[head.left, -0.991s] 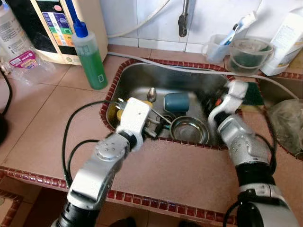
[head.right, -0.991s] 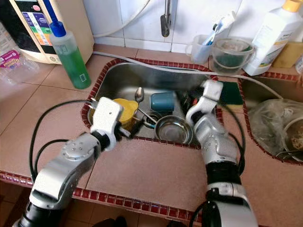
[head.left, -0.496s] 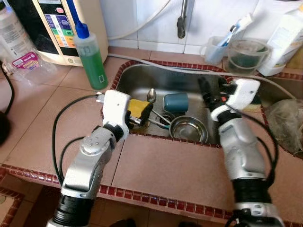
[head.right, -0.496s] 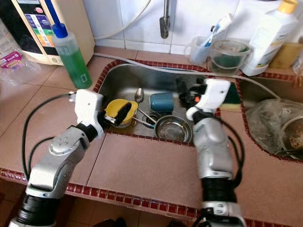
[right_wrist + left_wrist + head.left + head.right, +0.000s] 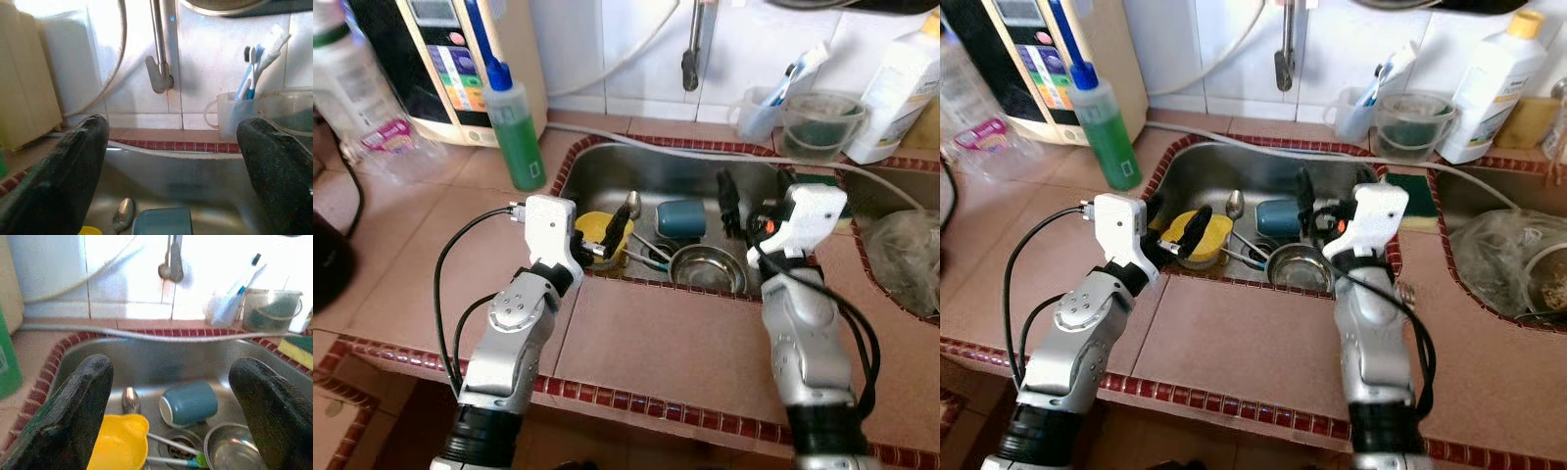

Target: Kitchen organization

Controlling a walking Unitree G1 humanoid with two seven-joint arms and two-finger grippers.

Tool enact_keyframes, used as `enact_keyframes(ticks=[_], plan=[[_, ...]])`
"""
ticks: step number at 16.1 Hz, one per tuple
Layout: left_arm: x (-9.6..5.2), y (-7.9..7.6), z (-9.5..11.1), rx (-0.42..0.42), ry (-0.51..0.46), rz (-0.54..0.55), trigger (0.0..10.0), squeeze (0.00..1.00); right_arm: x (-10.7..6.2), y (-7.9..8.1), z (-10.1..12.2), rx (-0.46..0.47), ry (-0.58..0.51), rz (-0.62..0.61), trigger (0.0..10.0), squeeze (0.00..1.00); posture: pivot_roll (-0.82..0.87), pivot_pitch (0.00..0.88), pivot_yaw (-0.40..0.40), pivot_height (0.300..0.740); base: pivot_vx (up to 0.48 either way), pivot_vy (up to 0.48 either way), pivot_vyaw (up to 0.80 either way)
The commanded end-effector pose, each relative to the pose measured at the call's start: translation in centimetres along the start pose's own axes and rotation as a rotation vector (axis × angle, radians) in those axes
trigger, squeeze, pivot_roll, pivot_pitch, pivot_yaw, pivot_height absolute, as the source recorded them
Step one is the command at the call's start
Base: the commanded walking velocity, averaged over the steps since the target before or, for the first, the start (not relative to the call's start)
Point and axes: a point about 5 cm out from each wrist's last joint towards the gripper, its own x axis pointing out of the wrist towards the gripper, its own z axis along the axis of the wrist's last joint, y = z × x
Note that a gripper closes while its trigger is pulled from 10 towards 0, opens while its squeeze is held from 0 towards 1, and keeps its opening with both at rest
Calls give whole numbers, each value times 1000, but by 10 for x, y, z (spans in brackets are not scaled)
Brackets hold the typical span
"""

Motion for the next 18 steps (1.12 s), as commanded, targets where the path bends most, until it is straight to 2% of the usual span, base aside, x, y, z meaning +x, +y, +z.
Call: enact_keyframes(ticks=[1, 3, 4, 5, 7, 9, 15, 18], plan=[[3, 0, 4, 6, -28, -2, 10000, 0, -4, 6, 5, -14, -34, 10, 10000, 1000, -197, 54, 86, 740, 0, 0, 0], [4, 2, 8, 25, -53, -5, 10000, 0, -14, 13, 1, -25, -39, 22, 10000, 1000, -195, 42, 89, 740, 0, 0, 0], [3, 2, 8, 37, -54, -9, 10000, 0, -17, 16, 0, -20, -34, 43, 10000, 929, -195, 36, 87, 740, 0, 0, 0], [3, 3, 8, 40, -58, -11, 10000, 0, -18, 17, -1, -21, -32, 46, 10000, 0, -195, 35, 86, 740, 0, 0, 0], [1, 8, 10, 69, -76, 2, 10000, 0, -21, 22, -4, -25, -19, 39, 10000, 0, -197, 22, 82, 740, 0, 0, 0], [-1, 10, 10, 49, -85, 6, 10000, 0, -19, 23, -4, -39, -24, 43, 10000, 0, -197, 15, 75, 740, 0, -313, 0], [-3, 10, 10, 51, -92, 11, 10000, 0, -7, 14, -3, -77, -24, 58, 10000, 0, -171, 0, 49, 740, 0, -480, 0], [-4, 10, 9, 54, -89, 10, 10000, 0, -5, 15, -4, -85, -22, 64, 10000, 0, -168, 0, 44, 740, 0, -480, 0]])
